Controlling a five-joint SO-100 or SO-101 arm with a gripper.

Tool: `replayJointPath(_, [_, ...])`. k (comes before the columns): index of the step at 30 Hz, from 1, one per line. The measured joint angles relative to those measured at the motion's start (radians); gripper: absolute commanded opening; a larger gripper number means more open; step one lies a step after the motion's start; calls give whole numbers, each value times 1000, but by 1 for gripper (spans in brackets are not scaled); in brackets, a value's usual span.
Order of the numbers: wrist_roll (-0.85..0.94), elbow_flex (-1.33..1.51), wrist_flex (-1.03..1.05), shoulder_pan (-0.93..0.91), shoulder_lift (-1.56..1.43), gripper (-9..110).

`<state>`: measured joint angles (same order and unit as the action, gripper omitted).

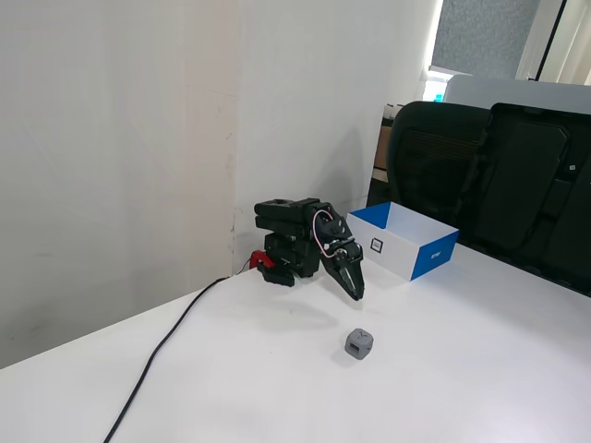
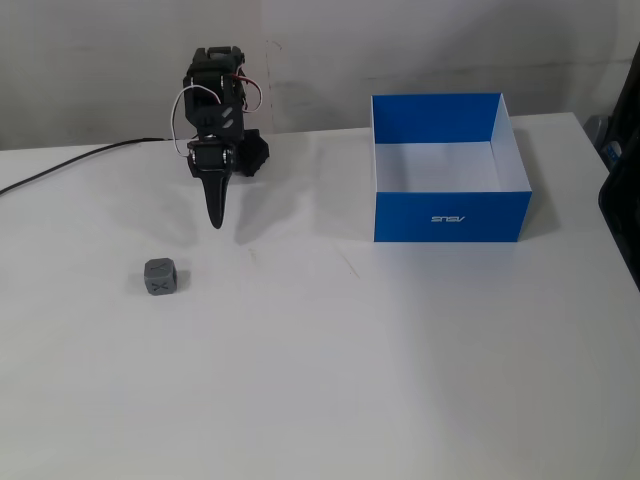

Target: Grasp the gray block and put it in the box.

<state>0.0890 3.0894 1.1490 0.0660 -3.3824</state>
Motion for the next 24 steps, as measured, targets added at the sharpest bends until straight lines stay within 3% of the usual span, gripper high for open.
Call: replayJointPath(24, [-6,0,0,-38,0,0])
